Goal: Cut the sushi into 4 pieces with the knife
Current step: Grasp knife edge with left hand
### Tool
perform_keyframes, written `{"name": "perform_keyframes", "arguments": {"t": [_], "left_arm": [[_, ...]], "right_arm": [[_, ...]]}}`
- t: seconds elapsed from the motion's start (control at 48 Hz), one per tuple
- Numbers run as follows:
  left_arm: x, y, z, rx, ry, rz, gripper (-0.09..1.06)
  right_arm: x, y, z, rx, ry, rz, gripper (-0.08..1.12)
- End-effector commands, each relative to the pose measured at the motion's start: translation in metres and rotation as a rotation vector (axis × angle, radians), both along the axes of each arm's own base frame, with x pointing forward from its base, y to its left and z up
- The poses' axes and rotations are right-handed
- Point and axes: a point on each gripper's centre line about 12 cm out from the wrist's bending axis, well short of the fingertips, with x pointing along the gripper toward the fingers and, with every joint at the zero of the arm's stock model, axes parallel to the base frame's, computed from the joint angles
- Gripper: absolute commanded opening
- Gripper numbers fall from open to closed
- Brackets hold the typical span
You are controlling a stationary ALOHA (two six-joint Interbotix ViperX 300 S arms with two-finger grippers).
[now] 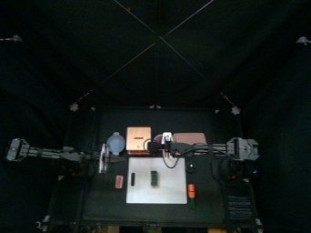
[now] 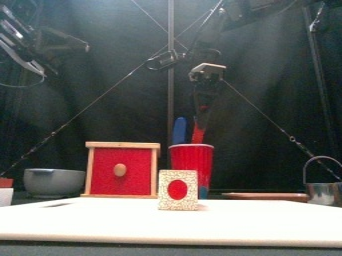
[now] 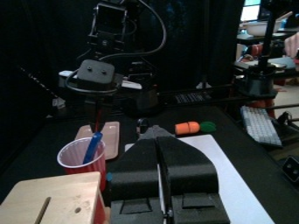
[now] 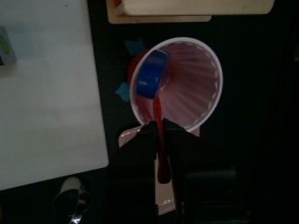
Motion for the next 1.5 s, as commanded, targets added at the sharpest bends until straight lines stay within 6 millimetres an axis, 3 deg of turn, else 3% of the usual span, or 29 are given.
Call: {"name": "perform_keyframes", "arguments": {"t": [0.021,0.188,0.375,0.604,0.75,1.042,1.312,1.5], "left_arm": [[0.002,0.001,0.005,0.002,-0.017,0.004,0.01],[0.002,0.001,0.005,0.002,-0.017,0.004,0.03],[0.002,0.003,0.005,0.002,-0.020,0.013,0.15],[0.003,0.004,0.010,-0.015,-0.038,0.017,0.39],[0.004,0.004,0.011,-0.038,-0.035,0.022,0.58],[0.015,0.003,0.014,-0.068,-0.011,0.023,0.93],[0.053,-0.007,-0.001,-0.075,0.196,-0.005,0.97],[0.077,-0.008,-0.014,-0.092,0.309,0.008,0.97]], "right_arm": [[-0.006,-0.002,0.041,-0.012,-0.092,-0.012,0.20],[-0.027,0.004,0.082,-0.018,-0.194,-0.023,0.20],[-0.061,0.017,0.130,0.000,-0.378,-0.023,0.20],[-0.096,0.040,0.149,0.042,-0.688,0.025,0.20],[-0.111,0.049,0.137,0.102,-0.862,0.045,0.20],[-0.126,0.069,0.085,0.228,-1.032,0.101,0.20],[-0.115,0.088,0.040,0.297,-1.120,0.210,0.20],[-0.103,0.092,0.020,0.317,-1.091,0.219,0.20]]}}
